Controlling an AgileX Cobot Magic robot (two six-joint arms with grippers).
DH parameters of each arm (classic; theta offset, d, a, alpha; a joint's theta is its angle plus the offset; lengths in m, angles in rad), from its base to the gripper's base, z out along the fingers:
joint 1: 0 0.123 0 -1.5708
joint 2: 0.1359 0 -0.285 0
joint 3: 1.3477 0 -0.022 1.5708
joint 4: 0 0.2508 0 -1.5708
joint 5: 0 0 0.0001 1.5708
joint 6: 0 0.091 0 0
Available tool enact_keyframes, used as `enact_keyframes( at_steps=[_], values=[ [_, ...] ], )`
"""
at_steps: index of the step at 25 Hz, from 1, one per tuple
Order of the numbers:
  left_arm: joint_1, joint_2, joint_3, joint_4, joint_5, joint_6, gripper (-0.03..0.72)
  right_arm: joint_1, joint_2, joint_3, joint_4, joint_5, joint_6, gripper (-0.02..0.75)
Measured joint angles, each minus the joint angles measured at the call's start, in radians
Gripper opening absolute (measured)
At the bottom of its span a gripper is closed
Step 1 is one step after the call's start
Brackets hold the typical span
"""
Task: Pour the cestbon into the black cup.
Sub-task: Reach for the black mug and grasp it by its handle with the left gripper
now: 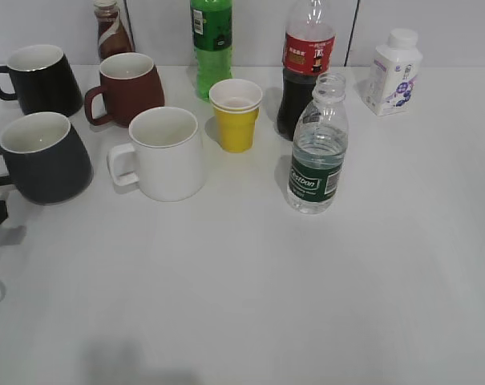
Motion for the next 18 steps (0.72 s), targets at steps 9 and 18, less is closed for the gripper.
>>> enact_keyframes(
  at_steps=[9,18],
  values=[
    [0.000,0.057,-0.065,-0.001,-0.014,0.000,0.314,0.000,0.000,0.000,0.000,-0.001,0.000,0.590],
    [0.000,0.131,-0.129,0.006,-0.019,0.000,0.110,0.000,0.000,0.000,0.004,-0.001,0.000,0.590]
  ],
)
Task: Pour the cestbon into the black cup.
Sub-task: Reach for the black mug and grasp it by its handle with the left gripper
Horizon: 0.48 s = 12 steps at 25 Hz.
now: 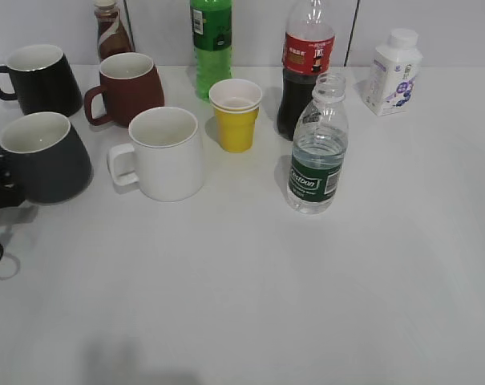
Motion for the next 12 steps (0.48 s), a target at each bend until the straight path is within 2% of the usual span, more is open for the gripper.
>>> enact_keyframes(
  at_steps=[2,7,9,12],
  values=[
    [0.001,0.004,0.000,0.034,-0.002,0.007,0.056,0.000,0.000,0.000,0.015,0.000,0.000,0.590],
    [0.001,-0.014,0.002,0.083,0.001,0.016,0.052,0.000,0.021,-0.008,0.108,-0.025,-0.105,0.573],
    [0.001,-0.037,0.002,0.088,0.008,0.018,0.047,0.000,0.061,-0.024,0.154,-0.123,-0.205,0.556],
    [0.001,-0.081,0.002,0.104,0.013,0.018,0.046,0.000,0.153,-0.031,0.217,-0.370,-0.307,0.550]
  ],
)
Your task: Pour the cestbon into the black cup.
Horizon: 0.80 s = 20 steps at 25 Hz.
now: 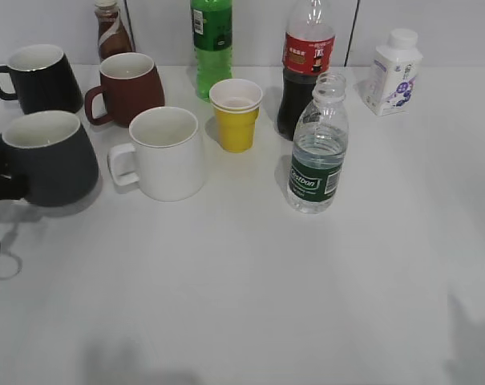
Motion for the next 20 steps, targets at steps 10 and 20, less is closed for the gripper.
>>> enact_keyframes(
  at_steps=[10,20],
  values=[
    [0.000,-0.128,0.000,0.073,0.057,0.001,0.045,0.000,0.332,0.164,0.916,-0.421,-0.771,0.501],
    [0.000,-0.172,0.000,0.123,0.063,0.001,0.045,0.000,0.373,0.176,1.262,-0.391,-1.307,0.431]
  ],
)
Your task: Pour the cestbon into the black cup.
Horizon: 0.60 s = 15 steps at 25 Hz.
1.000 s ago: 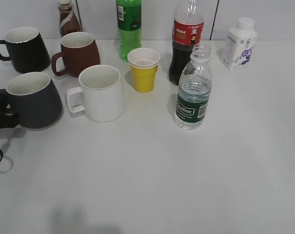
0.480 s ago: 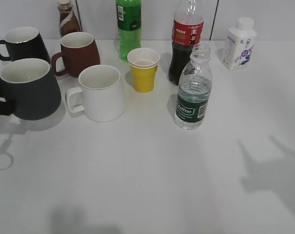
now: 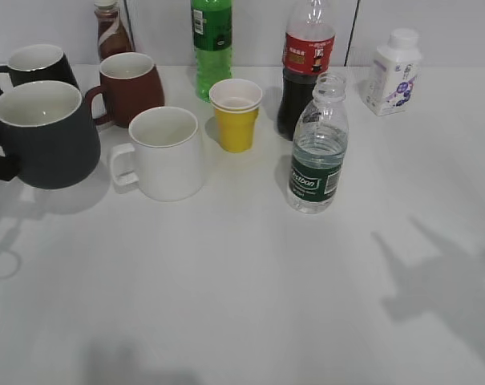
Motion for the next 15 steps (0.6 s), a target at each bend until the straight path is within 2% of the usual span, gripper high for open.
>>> enact_keyframes(
  at_steps=[3,6,10,12,14,15],
  values=[
    [0.000,0.000,0.000,0.008,0.001,0.000,0.045,0.000,0.061,-0.086,-0.187,0.038,0.110,0.428],
    [0.000,0.000,0.000,0.011,0.001,0.000,0.045,0.019,0.141,-0.164,-0.430,0.052,0.333,0.409],
    [0.000,0.000,0.000,0.013,0.001,0.000,0.045,0.119,0.245,-0.214,-0.844,0.096,0.738,0.355],
    [0.000,0.000,0.000,0.013,0.001,0.000,0.044,0.175,0.315,-0.219,-1.060,0.105,1.004,0.345],
    [0.000,0.000,0.000,0.013,0.001,0.000,0.044,0.223,0.347,-0.191,-1.161,-0.005,1.163,0.344],
    [0.000,0.000,0.000,0.013,0.001,0.000,0.044,0.256,0.351,-0.154,-1.163,-0.110,1.206,0.344]
  ],
)
